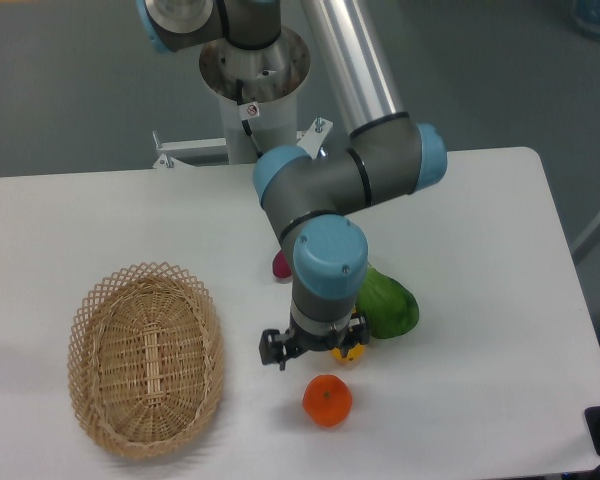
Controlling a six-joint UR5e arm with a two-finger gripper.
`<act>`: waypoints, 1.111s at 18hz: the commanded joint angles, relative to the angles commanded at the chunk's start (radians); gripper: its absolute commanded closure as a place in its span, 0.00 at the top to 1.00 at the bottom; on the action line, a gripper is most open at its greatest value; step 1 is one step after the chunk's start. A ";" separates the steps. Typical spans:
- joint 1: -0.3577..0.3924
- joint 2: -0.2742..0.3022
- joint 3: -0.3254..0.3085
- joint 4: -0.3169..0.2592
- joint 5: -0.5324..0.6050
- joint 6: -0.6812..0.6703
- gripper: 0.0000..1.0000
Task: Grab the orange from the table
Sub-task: 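Lower the gripper down over the orange, then close the gripper fingers around the orange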
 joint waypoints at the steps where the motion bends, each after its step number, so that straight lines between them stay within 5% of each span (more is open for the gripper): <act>1: 0.002 -0.005 0.006 0.002 -0.002 -0.046 1.00; 7: 0.000 -0.077 0.061 0.035 0.002 -0.047 1.00; 20: 0.000 -0.118 0.058 0.041 0.009 -0.033 1.00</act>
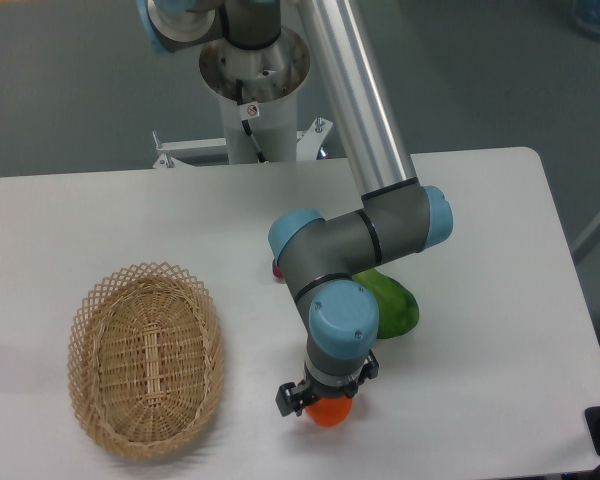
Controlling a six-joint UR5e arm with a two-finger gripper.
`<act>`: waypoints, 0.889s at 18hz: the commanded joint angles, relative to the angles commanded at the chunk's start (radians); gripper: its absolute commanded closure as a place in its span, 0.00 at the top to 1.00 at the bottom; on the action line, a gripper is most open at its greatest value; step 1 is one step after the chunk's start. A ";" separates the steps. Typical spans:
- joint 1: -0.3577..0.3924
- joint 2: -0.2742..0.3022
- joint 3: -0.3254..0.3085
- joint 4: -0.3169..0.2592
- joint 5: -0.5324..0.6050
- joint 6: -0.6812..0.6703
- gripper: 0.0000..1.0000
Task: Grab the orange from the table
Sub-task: 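Close the gripper fingers around the orange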
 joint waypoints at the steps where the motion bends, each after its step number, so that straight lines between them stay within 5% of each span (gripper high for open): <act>1: 0.000 0.000 0.002 0.000 0.000 0.000 1.00; 7: -0.003 -0.008 0.002 0.008 0.032 -0.002 0.99; 16: -0.003 -0.008 -0.003 0.021 0.035 -0.003 0.83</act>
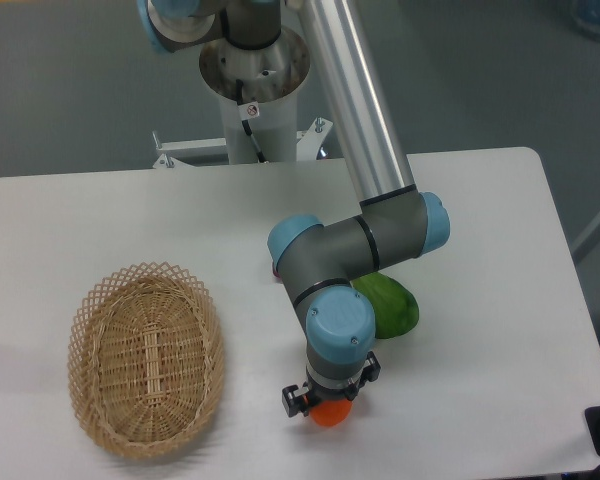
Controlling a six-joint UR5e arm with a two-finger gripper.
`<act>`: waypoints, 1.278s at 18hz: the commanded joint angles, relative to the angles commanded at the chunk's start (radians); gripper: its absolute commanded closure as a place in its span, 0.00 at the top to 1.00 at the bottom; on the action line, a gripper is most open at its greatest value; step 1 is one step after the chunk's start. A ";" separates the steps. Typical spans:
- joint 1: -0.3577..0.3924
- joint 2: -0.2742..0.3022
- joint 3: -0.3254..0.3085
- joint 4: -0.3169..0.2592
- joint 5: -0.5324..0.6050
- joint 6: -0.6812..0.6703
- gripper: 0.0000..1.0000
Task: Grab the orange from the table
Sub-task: 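Close the gripper fingers around the orange, then lift the held orange up off the table toward the basket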
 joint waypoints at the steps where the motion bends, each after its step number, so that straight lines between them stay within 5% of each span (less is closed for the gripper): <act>1: 0.000 0.002 0.000 0.000 0.000 0.002 0.83; 11: -0.011 0.041 -0.014 -0.002 0.047 0.009 0.82; 23: -0.060 0.288 -0.003 -0.048 0.058 0.229 0.82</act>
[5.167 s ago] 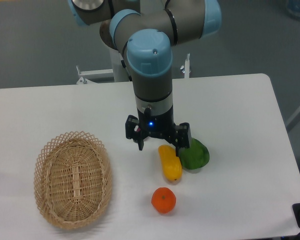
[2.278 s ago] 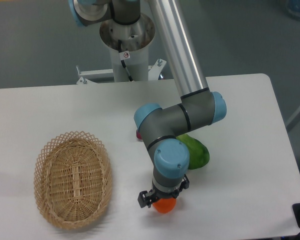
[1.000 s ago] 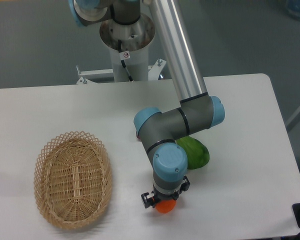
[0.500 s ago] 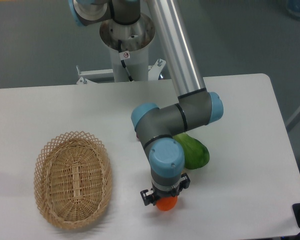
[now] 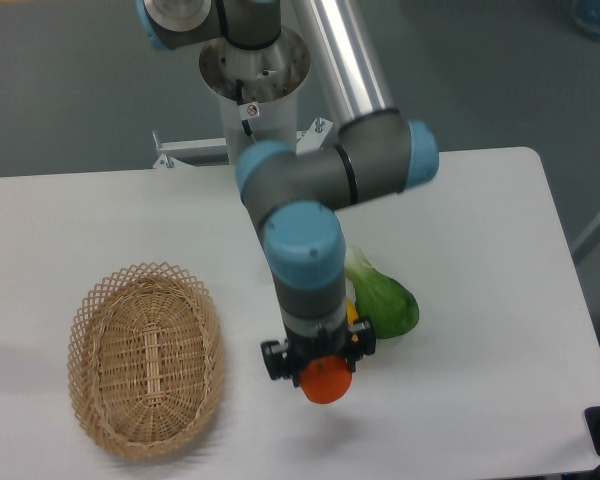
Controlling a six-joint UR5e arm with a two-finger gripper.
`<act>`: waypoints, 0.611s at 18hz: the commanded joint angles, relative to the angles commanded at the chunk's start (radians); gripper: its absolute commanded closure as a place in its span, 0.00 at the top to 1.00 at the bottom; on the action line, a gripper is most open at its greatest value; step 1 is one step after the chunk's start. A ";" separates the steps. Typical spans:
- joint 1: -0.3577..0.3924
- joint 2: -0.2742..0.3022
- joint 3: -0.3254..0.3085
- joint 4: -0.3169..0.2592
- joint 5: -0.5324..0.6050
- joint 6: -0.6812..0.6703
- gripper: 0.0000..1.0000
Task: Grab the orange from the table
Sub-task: 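Lift the held orange up off the table toward the basket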
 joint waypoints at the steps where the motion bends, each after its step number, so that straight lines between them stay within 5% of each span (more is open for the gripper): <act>1: -0.003 0.023 0.006 0.000 -0.002 0.003 0.82; 11: -0.103 0.104 0.023 0.018 -0.015 0.204 0.82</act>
